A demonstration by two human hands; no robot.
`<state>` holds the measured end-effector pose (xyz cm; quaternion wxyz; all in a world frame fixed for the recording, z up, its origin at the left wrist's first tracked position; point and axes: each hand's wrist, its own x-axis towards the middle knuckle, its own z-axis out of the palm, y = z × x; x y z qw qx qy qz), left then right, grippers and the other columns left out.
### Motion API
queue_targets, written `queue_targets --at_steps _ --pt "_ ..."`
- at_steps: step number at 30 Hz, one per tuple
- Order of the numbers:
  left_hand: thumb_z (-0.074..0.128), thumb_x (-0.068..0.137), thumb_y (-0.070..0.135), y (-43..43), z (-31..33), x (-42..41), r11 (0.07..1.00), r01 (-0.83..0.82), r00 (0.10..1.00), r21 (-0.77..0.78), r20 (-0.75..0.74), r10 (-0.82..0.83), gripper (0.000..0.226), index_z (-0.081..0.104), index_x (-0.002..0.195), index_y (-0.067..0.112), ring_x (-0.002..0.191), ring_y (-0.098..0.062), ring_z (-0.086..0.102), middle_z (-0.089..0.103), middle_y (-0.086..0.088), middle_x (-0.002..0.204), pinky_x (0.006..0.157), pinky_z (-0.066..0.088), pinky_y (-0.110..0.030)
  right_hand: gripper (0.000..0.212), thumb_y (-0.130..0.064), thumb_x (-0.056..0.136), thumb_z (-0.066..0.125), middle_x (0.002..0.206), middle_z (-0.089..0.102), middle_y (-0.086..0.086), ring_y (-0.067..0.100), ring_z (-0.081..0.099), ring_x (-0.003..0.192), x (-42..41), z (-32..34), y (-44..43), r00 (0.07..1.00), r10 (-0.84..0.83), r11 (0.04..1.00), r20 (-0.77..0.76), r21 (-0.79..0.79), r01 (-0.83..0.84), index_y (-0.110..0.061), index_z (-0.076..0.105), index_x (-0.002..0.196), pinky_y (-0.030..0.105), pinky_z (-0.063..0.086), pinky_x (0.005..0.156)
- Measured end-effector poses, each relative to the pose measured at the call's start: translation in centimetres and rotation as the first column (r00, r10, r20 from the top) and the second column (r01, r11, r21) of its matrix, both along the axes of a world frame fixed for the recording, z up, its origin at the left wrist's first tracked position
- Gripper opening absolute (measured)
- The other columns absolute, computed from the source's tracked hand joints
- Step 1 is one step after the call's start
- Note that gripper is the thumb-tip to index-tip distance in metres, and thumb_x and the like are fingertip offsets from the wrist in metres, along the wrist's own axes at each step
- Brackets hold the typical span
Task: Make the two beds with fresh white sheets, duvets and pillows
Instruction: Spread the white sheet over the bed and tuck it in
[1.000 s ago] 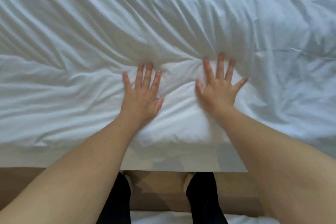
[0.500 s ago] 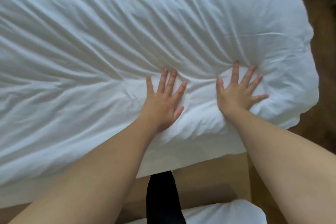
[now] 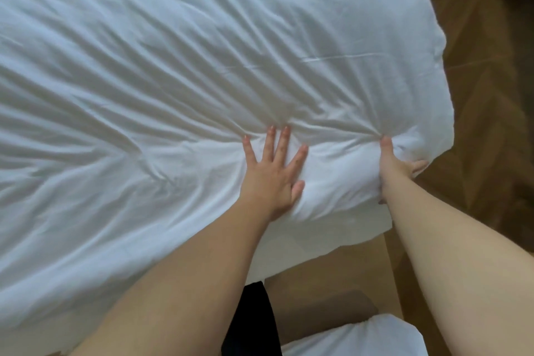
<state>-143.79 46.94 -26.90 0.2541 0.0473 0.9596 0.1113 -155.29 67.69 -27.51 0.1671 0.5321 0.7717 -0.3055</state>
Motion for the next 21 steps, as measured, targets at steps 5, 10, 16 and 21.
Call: queue_targets --at_steps 5,10,16,21 --pt "0.018 0.097 0.055 -0.1 -0.7 0.4 1.000 -0.003 1.000 -0.015 -0.013 0.003 0.068 -0.008 0.154 0.030 0.144 -0.038 -0.026 -0.026 -0.016 0.158 0.106 -0.005 -0.072 0.166 -0.085 0.004 0.071 0.148 0.038 0.007 0.041 0.043 0.128 0.3 -0.9 3.2 0.958 -0.281 0.934 0.053 -0.214 0.286 -0.032 0.018 0.152 0.062 0.037 0.103" --pt "0.020 0.098 0.055 0.0 -1.3 0.6 1.000 -0.016 0.999 -0.015 -0.043 0.015 0.068 -0.009 0.154 0.030 0.143 -0.037 -0.028 -0.029 -0.015 0.157 0.106 -0.006 -0.072 0.140 -0.080 0.016 0.084 0.128 0.059 0.004 0.037 0.061 0.107 -0.3 -2.5 6.8 0.892 -0.446 0.816 -0.067 -0.440 0.375 -0.032 0.043 0.141 0.064 0.050 0.083" --pt "0.022 0.097 0.053 0.2 -1.4 0.5 1.000 -0.025 1.000 0.003 0.012 0.025 0.068 -0.009 0.154 0.031 0.143 -0.036 -0.027 -0.027 -0.014 0.157 0.107 -0.008 -0.071 0.059 -0.060 0.075 0.073 0.114 0.071 0.007 0.031 0.066 0.106 0.4 1.6 4.2 0.936 -0.338 0.757 -0.101 -0.620 0.207 -0.020 0.065 0.118 0.052 0.051 0.094" --pt "0.030 0.096 0.048 -0.9 -0.4 -0.5 0.999 0.015 0.984 0.036 0.174 -0.021 0.071 -0.008 0.154 0.031 0.145 -0.035 -0.024 -0.025 -0.014 0.158 0.108 -0.006 -0.071 0.076 -0.039 0.059 0.092 0.117 0.070 0.005 0.029 0.069 0.103 -0.3 2.8 2.5 0.829 -0.460 0.770 -0.318 -0.607 0.195 -0.022 0.059 0.125 0.050 0.057 0.083"
